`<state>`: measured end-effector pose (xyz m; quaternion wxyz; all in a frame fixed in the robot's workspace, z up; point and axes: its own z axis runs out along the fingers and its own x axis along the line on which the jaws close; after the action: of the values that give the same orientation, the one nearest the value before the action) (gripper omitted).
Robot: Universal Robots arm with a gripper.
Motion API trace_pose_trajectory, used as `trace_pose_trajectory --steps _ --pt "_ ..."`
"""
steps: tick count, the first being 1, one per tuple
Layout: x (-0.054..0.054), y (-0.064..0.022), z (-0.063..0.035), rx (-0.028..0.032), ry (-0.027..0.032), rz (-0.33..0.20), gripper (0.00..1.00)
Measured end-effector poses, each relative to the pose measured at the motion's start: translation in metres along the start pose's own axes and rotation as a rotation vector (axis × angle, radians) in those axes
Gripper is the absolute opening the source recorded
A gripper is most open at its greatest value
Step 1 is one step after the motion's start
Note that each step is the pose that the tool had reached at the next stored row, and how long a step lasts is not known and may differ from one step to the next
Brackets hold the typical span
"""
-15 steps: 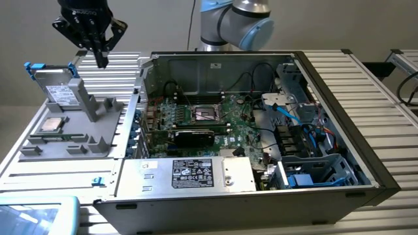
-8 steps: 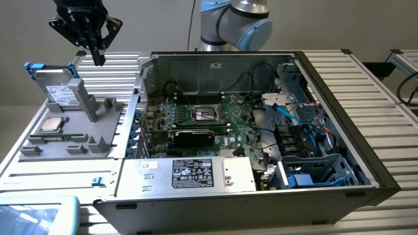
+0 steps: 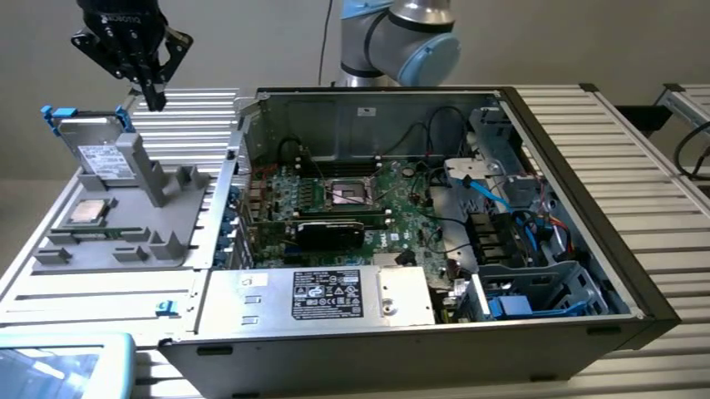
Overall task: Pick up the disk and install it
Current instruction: 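Reach for the disk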
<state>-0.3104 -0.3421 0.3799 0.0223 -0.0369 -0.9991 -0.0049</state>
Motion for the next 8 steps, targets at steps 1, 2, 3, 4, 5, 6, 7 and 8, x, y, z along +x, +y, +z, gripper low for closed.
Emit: trace_pose_trajectory --steps 1,2,3,4,5,6,7,8 --pt "0.003 0.0018 0.0013 0.0011 -0.0002 0.000 0.11" --pt "0.006 0.0037 0.0026 0.0022 -0.0004 0.000 0.11" --pt "0.009 0.0056 0.0037 0.0033 -0.0005 0.000 0.11" --pt "0.013 0.0075 0.0048 0.0046 -0.0006 0.000 0.11" --pt "0.016 0.0093 0.0058 0.0060 -0.0005 0.000 0.11" --pt "0.019 0.0112 0.0066 0.0076 -0.0007 0.000 0.11" --pt "0.022 0.0129 0.0071 0.0090 -0.0009 0.000 0.11" --pt "0.024 0.0146 0.0075 0.0103 -0.0009 0.000 0.11"
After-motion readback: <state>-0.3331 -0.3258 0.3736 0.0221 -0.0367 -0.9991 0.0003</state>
